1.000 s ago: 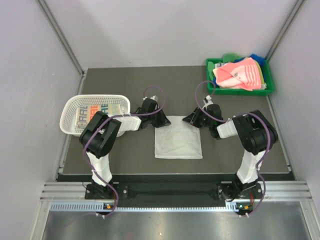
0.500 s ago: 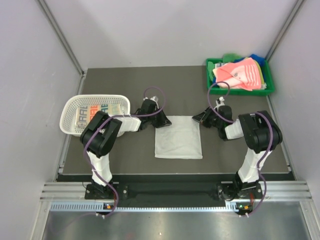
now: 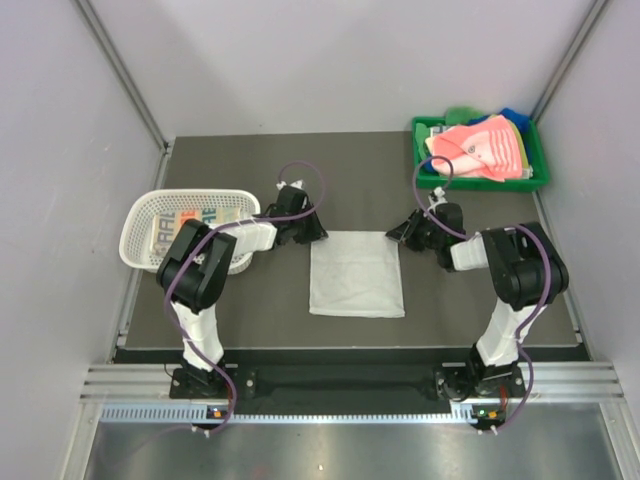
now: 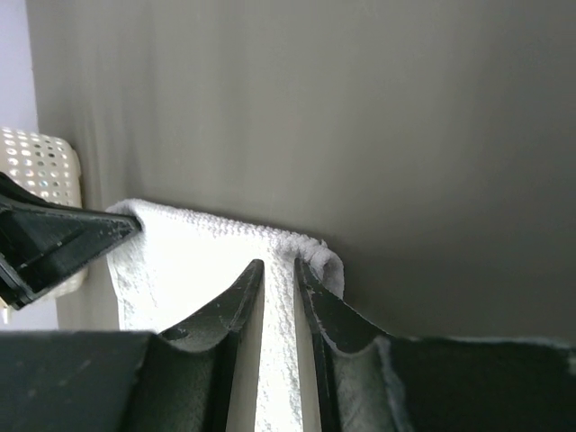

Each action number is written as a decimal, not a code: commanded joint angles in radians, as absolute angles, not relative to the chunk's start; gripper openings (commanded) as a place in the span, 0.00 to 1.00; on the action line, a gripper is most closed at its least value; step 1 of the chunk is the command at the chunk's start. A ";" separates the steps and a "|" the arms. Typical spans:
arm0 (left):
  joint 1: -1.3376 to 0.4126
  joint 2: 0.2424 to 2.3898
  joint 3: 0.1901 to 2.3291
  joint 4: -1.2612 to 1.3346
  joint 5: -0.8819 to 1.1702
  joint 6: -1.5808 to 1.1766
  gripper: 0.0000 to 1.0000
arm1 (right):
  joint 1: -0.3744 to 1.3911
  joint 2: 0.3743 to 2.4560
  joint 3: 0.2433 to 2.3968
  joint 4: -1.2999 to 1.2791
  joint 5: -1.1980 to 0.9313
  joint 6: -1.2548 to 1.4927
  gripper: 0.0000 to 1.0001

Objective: Fold and stack the towels
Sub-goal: Fold the towel

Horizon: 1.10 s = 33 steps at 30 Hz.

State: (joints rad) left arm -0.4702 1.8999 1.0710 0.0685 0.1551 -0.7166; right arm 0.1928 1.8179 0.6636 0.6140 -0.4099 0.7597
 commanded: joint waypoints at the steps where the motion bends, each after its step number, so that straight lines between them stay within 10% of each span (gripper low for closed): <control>1: -0.466 1.873 1.114 0.005 0.071 -0.649 0.24 | 0.181 1.776 0.706 0.572 -0.384 0.695 0.20; 33: -0.466 1.832 1.184 -0.114 -0.006 -0.494 0.45 | 0.202 1.534 0.847 0.189 -0.247 0.505 0.34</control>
